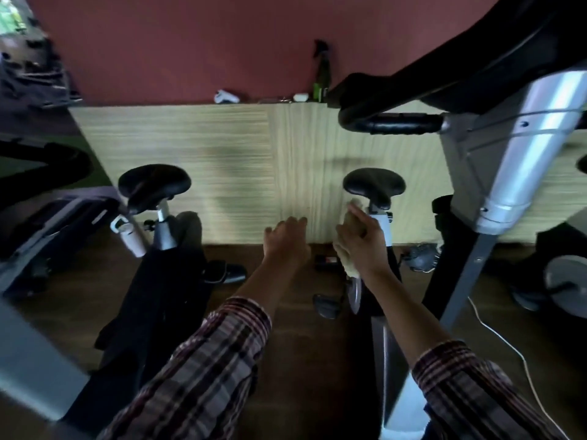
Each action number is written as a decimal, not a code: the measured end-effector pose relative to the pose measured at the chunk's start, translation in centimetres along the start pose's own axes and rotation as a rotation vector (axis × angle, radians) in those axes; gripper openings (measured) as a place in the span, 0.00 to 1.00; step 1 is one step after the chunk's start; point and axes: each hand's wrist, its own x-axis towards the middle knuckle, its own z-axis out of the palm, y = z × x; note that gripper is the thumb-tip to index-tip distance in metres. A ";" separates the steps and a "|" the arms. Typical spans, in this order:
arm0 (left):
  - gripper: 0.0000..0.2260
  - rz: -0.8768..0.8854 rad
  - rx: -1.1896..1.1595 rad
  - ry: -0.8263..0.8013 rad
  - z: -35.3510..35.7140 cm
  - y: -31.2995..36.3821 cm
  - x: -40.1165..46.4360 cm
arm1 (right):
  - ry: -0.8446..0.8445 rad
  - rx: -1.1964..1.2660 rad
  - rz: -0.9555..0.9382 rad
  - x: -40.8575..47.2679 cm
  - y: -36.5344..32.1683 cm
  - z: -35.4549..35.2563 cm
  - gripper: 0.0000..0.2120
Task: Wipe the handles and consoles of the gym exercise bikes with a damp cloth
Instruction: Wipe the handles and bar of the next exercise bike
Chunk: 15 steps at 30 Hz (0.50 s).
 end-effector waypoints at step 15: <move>0.23 0.493 -0.152 0.399 -13.4 4.6 3.4 | 0.649 0.017 -0.512 -3.0 -14.4 -3.0 0.24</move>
